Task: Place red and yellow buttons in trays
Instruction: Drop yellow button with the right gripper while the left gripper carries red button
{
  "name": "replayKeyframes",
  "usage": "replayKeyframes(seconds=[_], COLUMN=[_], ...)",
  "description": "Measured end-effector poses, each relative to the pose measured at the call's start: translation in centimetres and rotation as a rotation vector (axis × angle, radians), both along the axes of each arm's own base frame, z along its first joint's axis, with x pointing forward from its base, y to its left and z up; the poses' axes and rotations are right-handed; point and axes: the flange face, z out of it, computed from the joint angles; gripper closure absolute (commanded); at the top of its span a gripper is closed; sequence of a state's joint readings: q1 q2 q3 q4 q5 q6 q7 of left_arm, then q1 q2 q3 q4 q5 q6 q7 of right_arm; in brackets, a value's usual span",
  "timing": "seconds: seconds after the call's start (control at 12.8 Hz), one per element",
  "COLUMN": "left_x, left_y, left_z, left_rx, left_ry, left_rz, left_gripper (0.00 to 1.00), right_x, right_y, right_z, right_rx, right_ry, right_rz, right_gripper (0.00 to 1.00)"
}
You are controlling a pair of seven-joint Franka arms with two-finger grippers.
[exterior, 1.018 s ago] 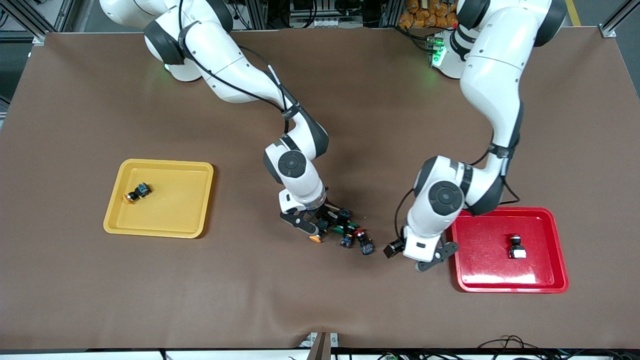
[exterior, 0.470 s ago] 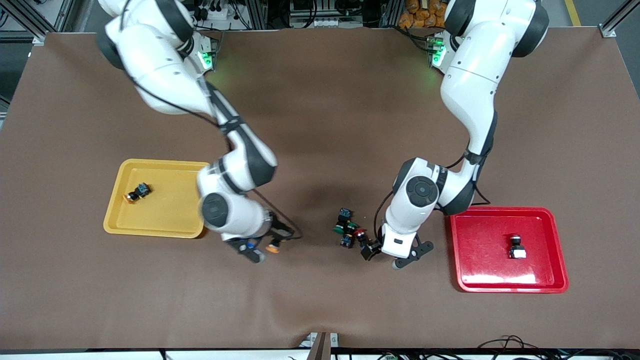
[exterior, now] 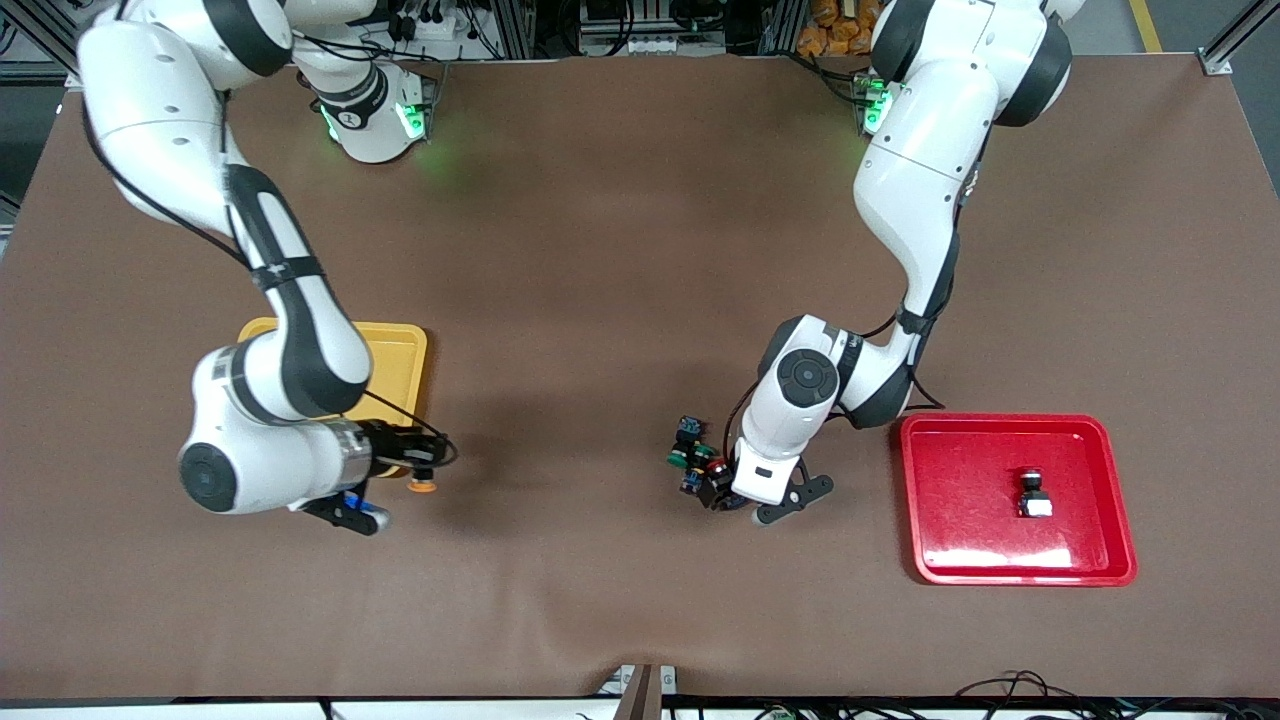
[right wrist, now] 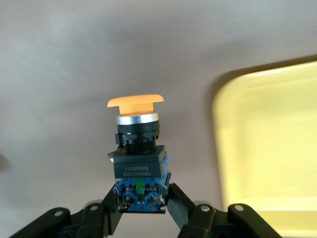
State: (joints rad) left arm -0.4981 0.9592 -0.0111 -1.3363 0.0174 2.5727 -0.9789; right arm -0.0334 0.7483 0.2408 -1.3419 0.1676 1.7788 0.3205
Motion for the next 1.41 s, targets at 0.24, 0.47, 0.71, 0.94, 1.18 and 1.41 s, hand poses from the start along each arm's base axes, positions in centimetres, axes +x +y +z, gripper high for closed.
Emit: replayKeyframes(seconds=[0.24,0.47,0.71,0.94,1.18,1.41], left_x=[-0.5,-0.5,-0.2,0.2,1.8,3.3], left_y=[-0.6,-0.8,-0.7,0.1,2.3,5.2], left_z=[-0.6,-0.5,0.1,0.1,1.3,4.6], left_rx=[0.059,0.077,0.080,0.092,0.124,0.176], left_ry=[-0.023,-0.037,-0.046,-0.046,-0.058,-0.033], left_rz=[-0.025,-0.050,-0.060,-0.051,-0.028,-0.053], left_gripper=[0.38,0.73,0.96,1.00,1.00,1.00], right_x=[-3.4,-5.0,-5.7,-6.0,-4.2,0.0], right_y=[-7.2,-8.4,-11.1,-13.8,-11.1,-6.9], right_z=[-2.3,-4.1,-4.8,-5.2,-1.8,10.8], right_rx=[0.034,0.002,0.021,0.035,0.057,0.064], right_ry=[0.023,0.033,0.034,0.033,-0.037,-0.218], right_rz=[0.064,0.145,0.189,0.176,0.217,0.311], right_gripper=[1.00,1.00,0.46,0.00,0.00,0.00])
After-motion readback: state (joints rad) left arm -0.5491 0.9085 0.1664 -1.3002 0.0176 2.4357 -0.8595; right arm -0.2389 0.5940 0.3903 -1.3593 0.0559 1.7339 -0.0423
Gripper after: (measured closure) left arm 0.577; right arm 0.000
